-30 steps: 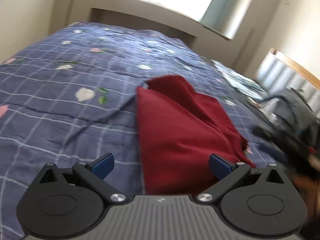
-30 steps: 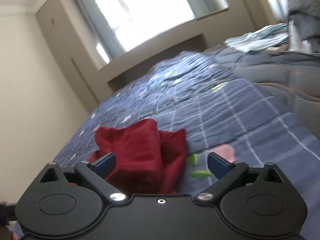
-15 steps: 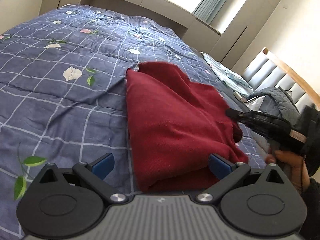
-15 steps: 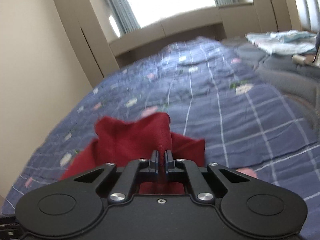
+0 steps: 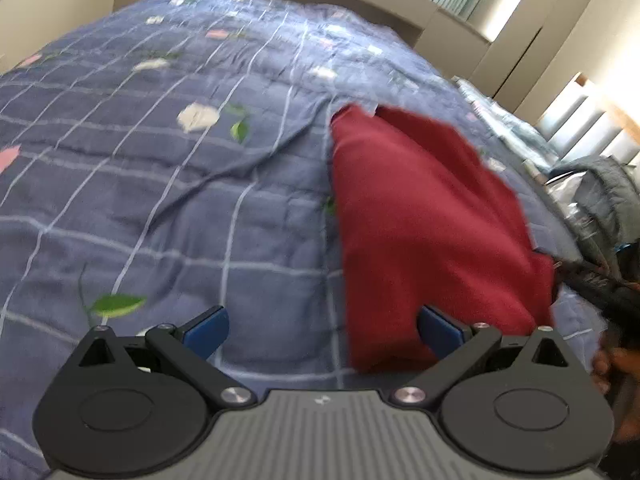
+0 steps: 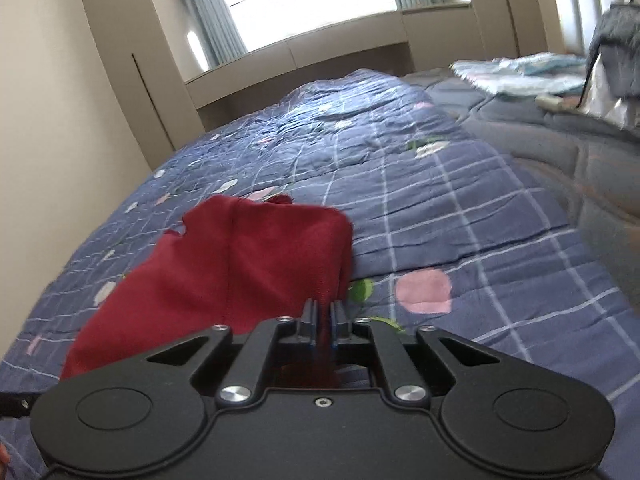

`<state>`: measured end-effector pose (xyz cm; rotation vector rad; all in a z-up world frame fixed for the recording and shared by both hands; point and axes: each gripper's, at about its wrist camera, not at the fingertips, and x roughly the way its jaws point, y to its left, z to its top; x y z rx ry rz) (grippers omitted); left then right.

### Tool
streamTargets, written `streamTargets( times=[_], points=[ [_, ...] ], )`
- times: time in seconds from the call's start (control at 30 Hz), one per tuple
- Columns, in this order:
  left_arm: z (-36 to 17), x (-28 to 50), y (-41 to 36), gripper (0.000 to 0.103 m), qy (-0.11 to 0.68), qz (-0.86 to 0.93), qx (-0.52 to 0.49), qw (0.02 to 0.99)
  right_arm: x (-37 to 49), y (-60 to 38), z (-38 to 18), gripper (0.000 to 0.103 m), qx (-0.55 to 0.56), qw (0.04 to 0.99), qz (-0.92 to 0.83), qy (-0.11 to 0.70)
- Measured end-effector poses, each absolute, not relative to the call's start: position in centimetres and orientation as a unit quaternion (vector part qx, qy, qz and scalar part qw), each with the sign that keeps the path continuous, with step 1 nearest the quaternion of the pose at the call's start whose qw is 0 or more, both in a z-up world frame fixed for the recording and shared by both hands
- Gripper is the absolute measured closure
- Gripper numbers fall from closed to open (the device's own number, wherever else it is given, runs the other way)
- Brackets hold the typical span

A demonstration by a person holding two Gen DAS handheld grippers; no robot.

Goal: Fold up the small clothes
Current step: 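Grasp the folded sweater with the right gripper and press it flat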

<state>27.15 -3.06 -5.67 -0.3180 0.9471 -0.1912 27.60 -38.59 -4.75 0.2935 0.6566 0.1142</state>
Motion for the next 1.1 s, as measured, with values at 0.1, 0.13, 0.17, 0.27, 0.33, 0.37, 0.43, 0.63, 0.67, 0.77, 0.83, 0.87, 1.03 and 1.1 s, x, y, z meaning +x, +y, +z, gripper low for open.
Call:
streamTargets(
  times=[0.1,0.13,0.17,0.27,0.33,0.37,0.43,0.63,0.67,0.77,0.83,0.87,1.03,1.1],
  points=[
    [-5.5,26.8,-2.6,0.001,0.45,-0.098,-0.174,0.87,26.4,-38.3,-3.7,0.058,0.127,0.944,0.04,0.303],
    [-5.3,26.7,-2.5,0.001,0.445,-0.102,-0.178,0.872,25.9,-38.2,-3.2,0.044,0.128,0.946,0.044,0.295],
    [-5.0,26.6,-2.5,0.001,0.438,-0.105,-0.181,0.874,25.4,-38.0,-2.7,0.032,0.129,0.949,0.049,0.285],
    [-4.3,26.5,-2.5,0.001,0.41,-0.11,-0.203,0.882,24.6,-36.6,-1.8,0.021,0.119,0.953,0.067,0.269],
    [-4.3,27.0,-2.8,0.001,0.398,-0.105,-0.222,0.884,24.8,-35.4,-1.9,0.02,0.116,0.95,0.081,0.277],
    [-4.5,27.3,-3.0,0.001,0.396,-0.103,-0.226,0.884,25.0,-34.9,-2.2,0.02,0.112,0.949,0.081,0.283],
    [-5.2,28.0,-3.5,0.001,0.416,-0.088,-0.215,0.879,25.1,-34.0,-3.0,0.021,0.089,0.948,0.054,0.302],
    [-7.0,27.4,-3.7,0.002,0.445,-0.08,-0.173,0.875,23.3,-35.2,-5.2,0.024,0.078,0.94,0.007,0.331],
    [-7.1,27.2,-3.8,0.002,0.443,-0.08,-0.17,0.876,23.1,-35.3,-5.6,0.025,0.082,0.939,0.003,0.333],
    [-7.1,26.7,-4.5,0.001,0.447,-0.08,-0.136,0.881,22.4,-34.7,-6.6,0.025,0.062,0.943,-0.014,0.328],
    [-7.1,26.5,-4.7,0.0,0.445,-0.083,-0.123,0.883,21.9,-34.2,-7.0,0.025,0.047,0.946,-0.022,0.32],
    [-7.0,26.5,-4.6,0.0,0.447,-0.084,-0.126,0.882,21.8,-34.3,-7.1,0.025,0.048,0.947,-0.023,0.318],
    [-4.9,26.4,-3.1,0.001,0.433,-0.088,-0.141,0.886,20.3,-36.5,-5.3,0.017,0.108,0.952,0.011,0.287],
    [-3.7,27.0,-3.0,0.001,0.413,-0.082,-0.133,0.897,20.8,-37.0,-3.8,0.009,0.083,0.962,0.012,0.261]
  ],
)
